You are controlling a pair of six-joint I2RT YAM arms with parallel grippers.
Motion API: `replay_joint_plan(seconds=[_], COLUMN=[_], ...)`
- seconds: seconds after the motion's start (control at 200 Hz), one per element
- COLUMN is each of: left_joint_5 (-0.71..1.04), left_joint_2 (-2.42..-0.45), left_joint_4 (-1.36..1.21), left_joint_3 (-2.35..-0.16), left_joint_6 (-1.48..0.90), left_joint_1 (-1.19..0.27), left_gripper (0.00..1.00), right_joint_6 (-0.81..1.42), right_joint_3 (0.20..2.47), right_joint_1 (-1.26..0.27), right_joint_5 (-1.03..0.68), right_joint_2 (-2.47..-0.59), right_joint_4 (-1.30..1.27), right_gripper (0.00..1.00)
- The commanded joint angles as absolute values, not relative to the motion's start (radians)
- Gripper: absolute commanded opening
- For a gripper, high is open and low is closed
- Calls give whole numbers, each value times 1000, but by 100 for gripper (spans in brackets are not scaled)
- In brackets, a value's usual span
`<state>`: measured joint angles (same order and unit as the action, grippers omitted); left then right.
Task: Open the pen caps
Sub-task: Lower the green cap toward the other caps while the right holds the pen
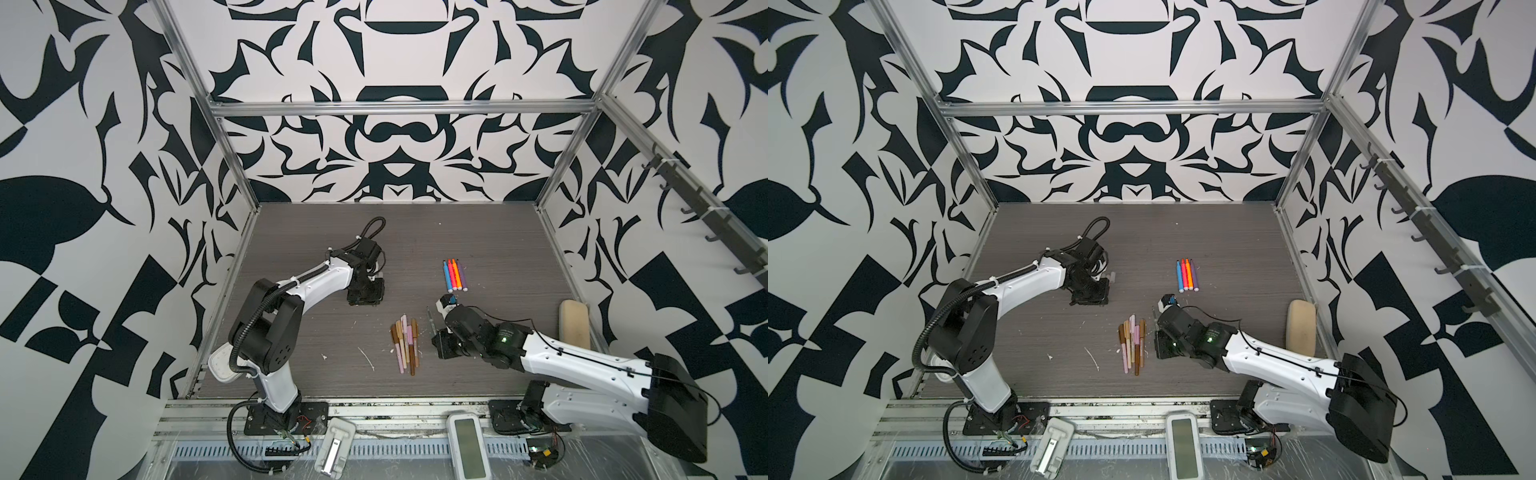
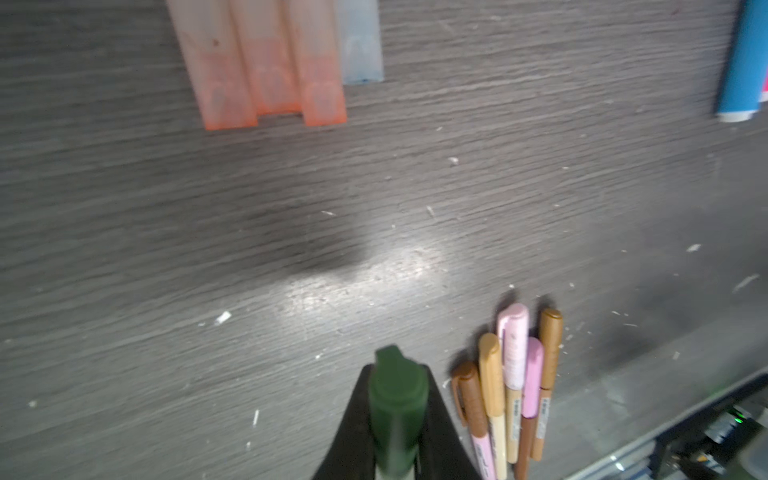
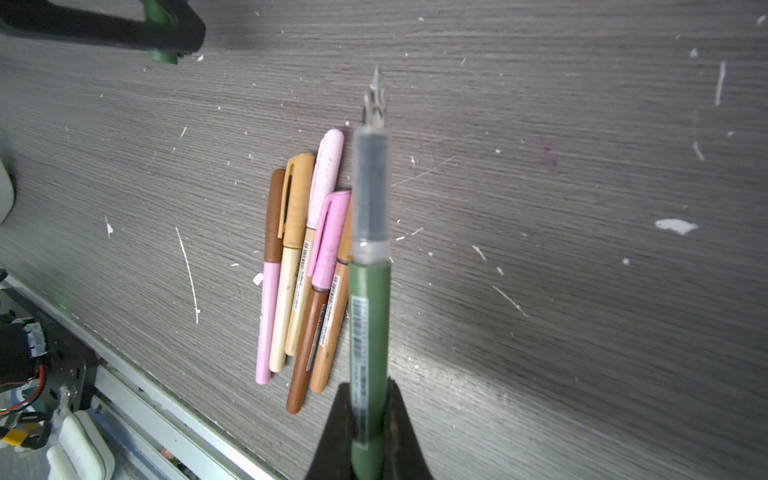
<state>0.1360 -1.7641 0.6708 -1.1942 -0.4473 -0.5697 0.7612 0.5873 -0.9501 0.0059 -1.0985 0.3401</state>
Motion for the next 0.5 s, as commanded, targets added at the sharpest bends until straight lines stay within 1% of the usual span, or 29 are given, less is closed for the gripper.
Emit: replay_joint_plan(seconds=[0.0, 0.2, 0.495], left_joint_5=[99, 88, 77], left_joint_2=[-1800, -1840, -1863], left_joint_4=[713, 707, 708], left_joint_3=[-1181, -1186, -1188], left_joint_6=[-438, -443, -445], left_joint_1=[-566, -566, -566], left_gripper=[10, 13, 19], right_joint_6=[775, 775, 776], right_joint_3=[586, 584, 578], right_joint_1=[-952, -952, -953], right_joint_5=[32, 31, 29], right_joint_2=[-1074, -1063, -1062], right_joint_4=[346, 354, 353], right_gripper=[0, 0, 0])
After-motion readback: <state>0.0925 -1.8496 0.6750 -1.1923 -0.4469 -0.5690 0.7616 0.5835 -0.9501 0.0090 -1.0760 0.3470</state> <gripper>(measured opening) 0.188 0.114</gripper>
